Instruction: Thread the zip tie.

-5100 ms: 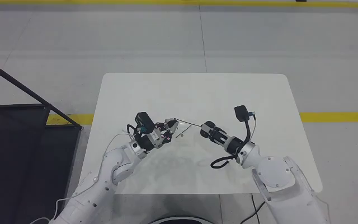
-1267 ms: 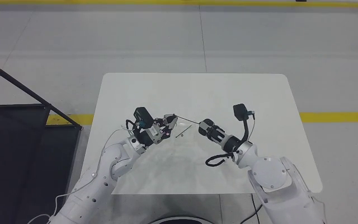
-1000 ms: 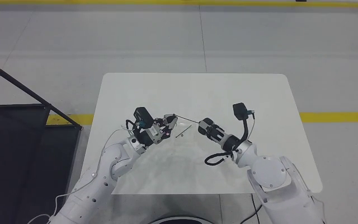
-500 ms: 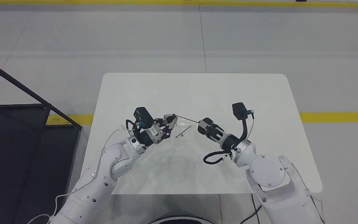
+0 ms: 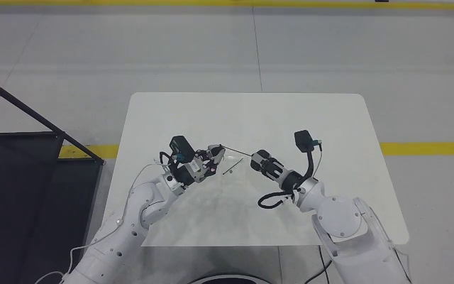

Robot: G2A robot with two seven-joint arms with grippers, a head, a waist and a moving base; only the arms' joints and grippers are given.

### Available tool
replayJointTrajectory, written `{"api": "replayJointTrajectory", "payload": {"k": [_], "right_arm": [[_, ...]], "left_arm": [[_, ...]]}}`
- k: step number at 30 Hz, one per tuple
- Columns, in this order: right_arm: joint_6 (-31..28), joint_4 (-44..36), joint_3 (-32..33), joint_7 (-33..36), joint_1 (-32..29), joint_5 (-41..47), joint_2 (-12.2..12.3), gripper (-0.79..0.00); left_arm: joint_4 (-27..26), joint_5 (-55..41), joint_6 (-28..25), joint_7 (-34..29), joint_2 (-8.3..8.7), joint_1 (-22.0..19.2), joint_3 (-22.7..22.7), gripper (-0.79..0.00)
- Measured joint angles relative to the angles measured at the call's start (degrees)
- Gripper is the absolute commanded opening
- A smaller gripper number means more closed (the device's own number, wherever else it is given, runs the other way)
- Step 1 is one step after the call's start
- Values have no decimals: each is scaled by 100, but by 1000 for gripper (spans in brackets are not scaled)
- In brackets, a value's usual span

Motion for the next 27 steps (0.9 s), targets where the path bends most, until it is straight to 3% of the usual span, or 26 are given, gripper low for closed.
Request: {"api": "replayJointTrajectory", "payload": {"k": [27], "right_arm": [[-20,-62,22,6,-96,-90,-24,-785]], "left_arm": [[0,0,0,0,0,0,0,-785]]}}
